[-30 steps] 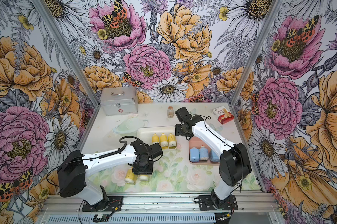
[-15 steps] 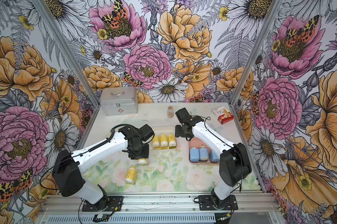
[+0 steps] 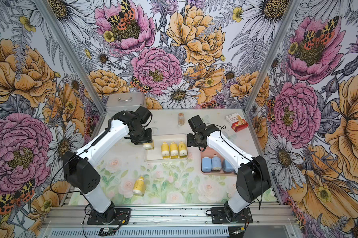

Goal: Place the pencil sharpeners by color into the storage box
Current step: Pick up the pencil sharpener from the center of the board, then place the pencil sharpener in the storage box.

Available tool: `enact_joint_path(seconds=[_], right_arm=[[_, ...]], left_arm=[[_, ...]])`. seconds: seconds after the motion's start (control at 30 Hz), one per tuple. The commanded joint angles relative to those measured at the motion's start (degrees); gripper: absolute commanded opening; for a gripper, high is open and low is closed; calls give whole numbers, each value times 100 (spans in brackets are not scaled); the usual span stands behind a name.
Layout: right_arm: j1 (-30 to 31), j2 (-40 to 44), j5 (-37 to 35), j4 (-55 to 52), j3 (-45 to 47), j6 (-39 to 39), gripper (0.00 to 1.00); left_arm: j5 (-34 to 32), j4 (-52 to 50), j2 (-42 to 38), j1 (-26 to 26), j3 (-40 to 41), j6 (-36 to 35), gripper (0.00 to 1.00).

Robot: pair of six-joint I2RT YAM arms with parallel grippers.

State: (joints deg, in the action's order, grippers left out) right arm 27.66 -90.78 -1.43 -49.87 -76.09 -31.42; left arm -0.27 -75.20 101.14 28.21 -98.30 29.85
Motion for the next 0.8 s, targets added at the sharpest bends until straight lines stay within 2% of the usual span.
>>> enact_joint_path(seconds=[0.0, 0.03, 0.17, 0.77], right_arm=[[-23, 222, 30, 100, 73, 31, 64], [-23, 240, 34, 100, 93, 33, 64], [-23, 272, 27, 100, 132, 31, 64], [-22, 219, 20, 135, 221, 57, 65]], left_arm=[[186, -69, 258, -4, -293, -330, 46], [188, -70, 533, 0, -343, -343, 46], [120, -56, 812, 17, -399, -323, 46], [-2, 13, 1434, 287, -458, -112, 46]])
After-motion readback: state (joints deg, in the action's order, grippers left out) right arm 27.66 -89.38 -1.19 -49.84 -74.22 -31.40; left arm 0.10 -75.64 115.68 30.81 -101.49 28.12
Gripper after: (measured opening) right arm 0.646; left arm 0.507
